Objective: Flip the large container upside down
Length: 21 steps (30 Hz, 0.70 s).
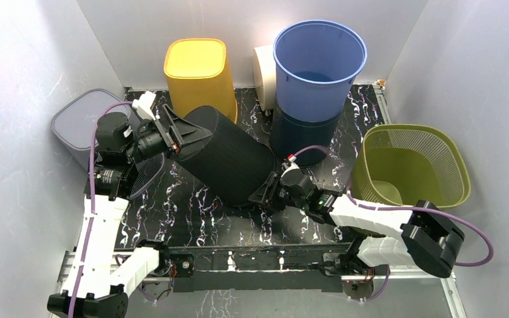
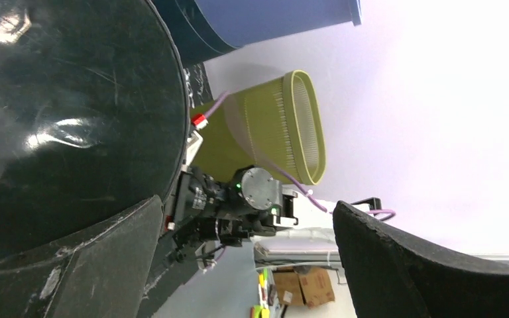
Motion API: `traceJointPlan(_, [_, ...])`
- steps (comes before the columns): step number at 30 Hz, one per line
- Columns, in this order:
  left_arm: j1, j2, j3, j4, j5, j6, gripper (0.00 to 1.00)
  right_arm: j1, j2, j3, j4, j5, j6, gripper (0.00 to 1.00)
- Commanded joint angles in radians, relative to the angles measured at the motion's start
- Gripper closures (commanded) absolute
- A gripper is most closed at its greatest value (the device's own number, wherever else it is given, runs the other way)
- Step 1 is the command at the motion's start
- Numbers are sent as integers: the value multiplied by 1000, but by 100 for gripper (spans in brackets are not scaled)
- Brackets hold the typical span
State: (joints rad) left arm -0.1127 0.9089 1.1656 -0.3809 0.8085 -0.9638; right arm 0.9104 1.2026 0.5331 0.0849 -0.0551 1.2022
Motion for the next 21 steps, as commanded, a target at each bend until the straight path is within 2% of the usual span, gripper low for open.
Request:
traceJointPlan(1, [-10, 10, 2, 27, 97, -28, 2, 8, 31, 77, 132, 33, -11, 57])
traceJointPlan(5, [-10, 24, 16, -12, 79, 21, 2, 7, 25, 46, 106, 33, 8, 48])
traceJointPlan(10, [-10, 27, 34, -27, 61, 47, 2, 3, -31, 10, -2, 58, 11, 27])
traceJointPlan(12, [-10, 35, 46, -44, 57, 64, 2, 2, -58, 5, -78, 80, -2, 15])
traceJointPlan(15, [-11, 47, 74, -79, 41, 97, 2, -5, -81, 23, -213, 111, -44, 3])
traceJointPlan(18, [-11, 66, 132, -157, -6, 152, 2, -5, -105, 71, -400, 182, -83, 2])
traceJointPlan(21, [-11, 91, 210, -319, -128, 235, 2, -5, -143, 117, -527, 240, -119, 2])
